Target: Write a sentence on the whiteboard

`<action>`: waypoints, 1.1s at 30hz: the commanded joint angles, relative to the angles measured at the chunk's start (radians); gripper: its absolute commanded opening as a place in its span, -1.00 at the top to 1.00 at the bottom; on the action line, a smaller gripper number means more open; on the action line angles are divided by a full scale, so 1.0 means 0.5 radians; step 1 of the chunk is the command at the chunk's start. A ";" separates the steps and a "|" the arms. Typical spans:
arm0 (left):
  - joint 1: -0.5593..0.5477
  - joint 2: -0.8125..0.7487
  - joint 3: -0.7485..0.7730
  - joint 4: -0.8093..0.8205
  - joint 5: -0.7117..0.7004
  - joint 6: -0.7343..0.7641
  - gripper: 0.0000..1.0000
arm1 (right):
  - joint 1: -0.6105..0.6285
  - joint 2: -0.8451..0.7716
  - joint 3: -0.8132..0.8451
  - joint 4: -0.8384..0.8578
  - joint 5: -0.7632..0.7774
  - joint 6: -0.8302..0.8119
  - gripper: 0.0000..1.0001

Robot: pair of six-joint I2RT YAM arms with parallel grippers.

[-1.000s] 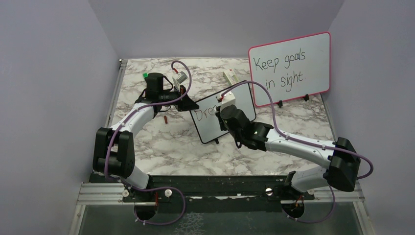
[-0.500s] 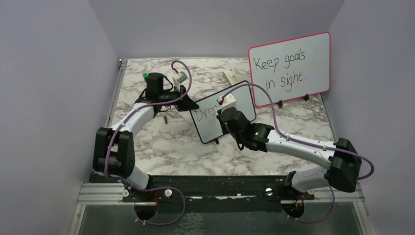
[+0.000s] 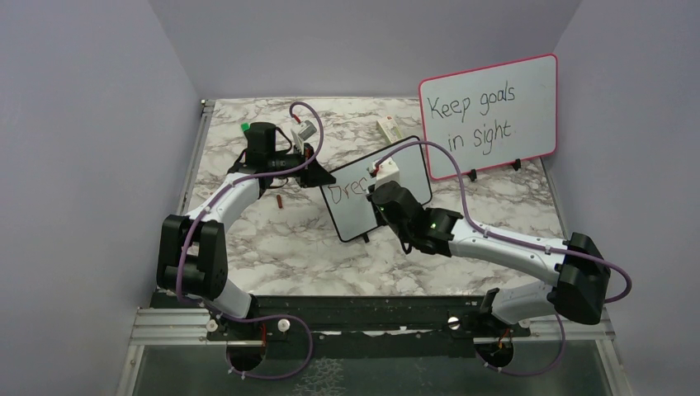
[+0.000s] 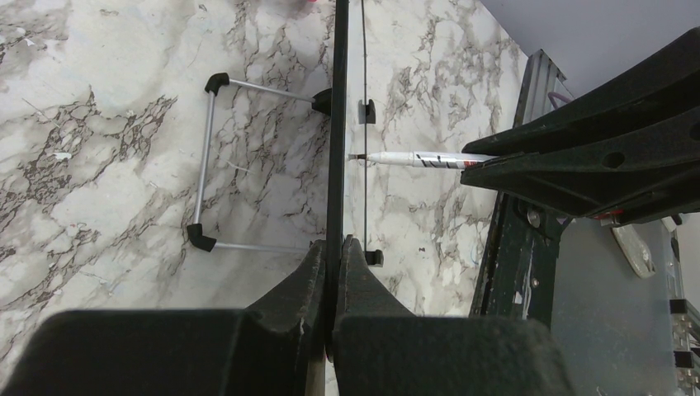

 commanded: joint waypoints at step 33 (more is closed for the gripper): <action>-0.097 0.133 -0.066 -0.278 -0.236 0.177 1.00 | -0.056 0.001 0.082 0.241 0.126 -0.142 0.99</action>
